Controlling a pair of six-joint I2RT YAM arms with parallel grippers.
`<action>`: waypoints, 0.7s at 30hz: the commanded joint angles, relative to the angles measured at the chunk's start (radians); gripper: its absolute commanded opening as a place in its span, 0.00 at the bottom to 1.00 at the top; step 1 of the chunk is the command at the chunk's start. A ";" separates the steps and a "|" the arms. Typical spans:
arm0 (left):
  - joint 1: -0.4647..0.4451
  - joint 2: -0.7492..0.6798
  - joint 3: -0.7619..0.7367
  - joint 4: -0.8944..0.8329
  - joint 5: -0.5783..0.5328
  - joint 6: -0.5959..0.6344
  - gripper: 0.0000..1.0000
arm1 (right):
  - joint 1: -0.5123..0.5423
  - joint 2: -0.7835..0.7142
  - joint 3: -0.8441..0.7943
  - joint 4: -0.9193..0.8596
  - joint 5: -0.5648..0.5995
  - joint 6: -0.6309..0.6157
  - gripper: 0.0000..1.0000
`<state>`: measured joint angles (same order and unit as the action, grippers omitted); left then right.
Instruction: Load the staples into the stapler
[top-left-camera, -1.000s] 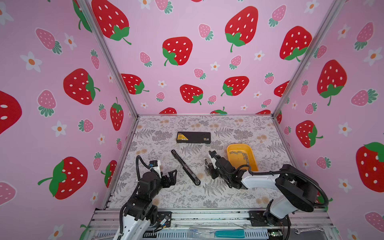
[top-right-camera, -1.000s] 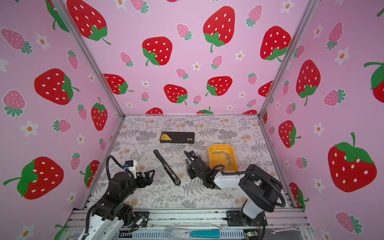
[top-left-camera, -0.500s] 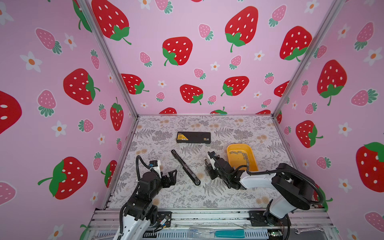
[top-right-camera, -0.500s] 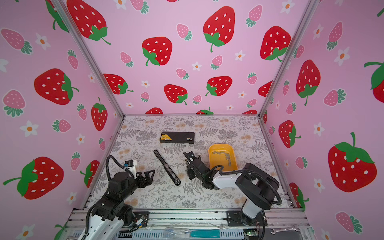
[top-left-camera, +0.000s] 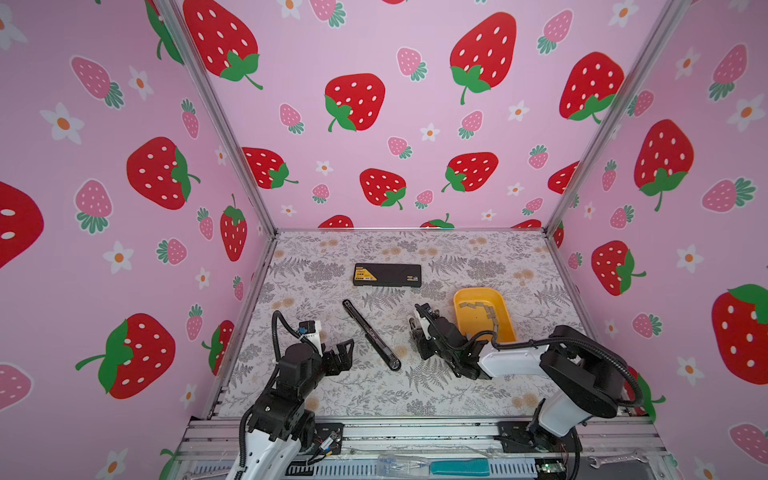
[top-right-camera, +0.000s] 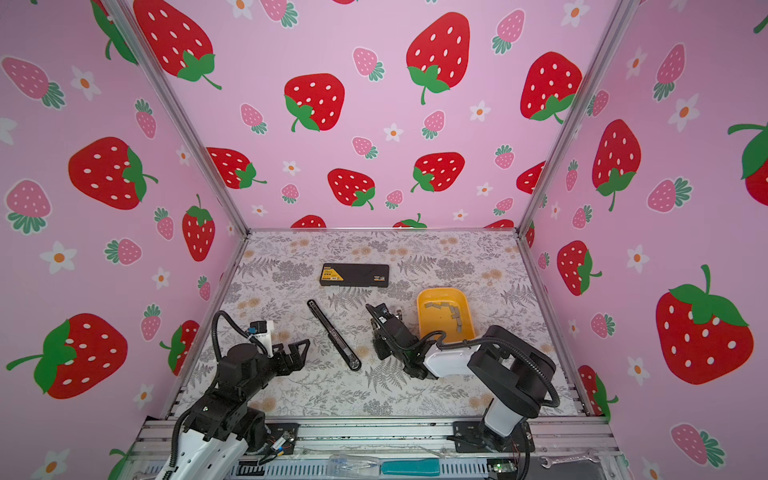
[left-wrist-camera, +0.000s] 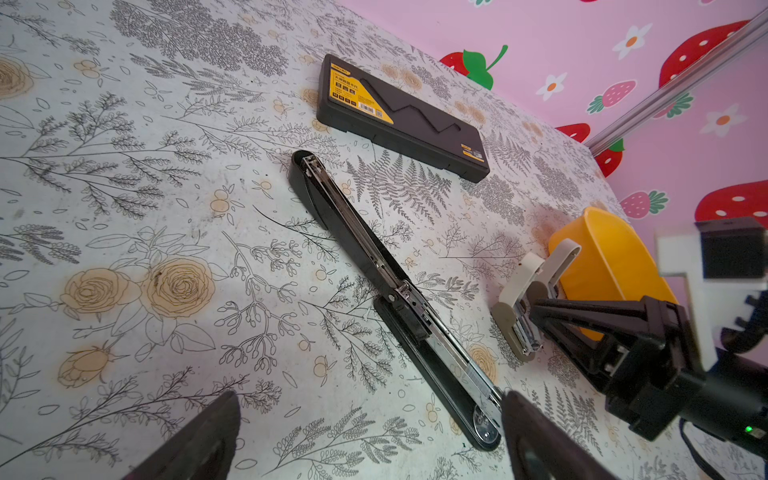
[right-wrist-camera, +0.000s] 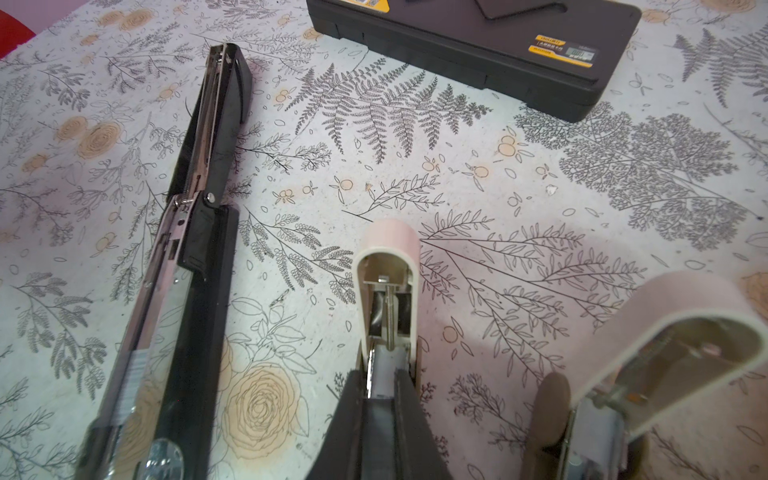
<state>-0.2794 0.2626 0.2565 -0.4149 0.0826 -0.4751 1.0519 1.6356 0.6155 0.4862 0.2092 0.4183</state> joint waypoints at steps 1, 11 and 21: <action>0.004 0.000 0.000 0.025 0.002 0.006 0.99 | 0.007 0.013 -0.014 0.017 0.009 0.006 0.09; 0.004 0.001 0.000 0.027 0.002 0.007 0.99 | 0.007 0.030 -0.010 0.018 0.013 0.008 0.09; 0.003 0.001 0.000 0.027 0.002 0.006 0.99 | 0.007 0.035 -0.007 0.009 0.016 0.011 0.08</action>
<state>-0.2794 0.2626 0.2565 -0.4149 0.0826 -0.4751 1.0519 1.6577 0.6155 0.4877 0.2100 0.4191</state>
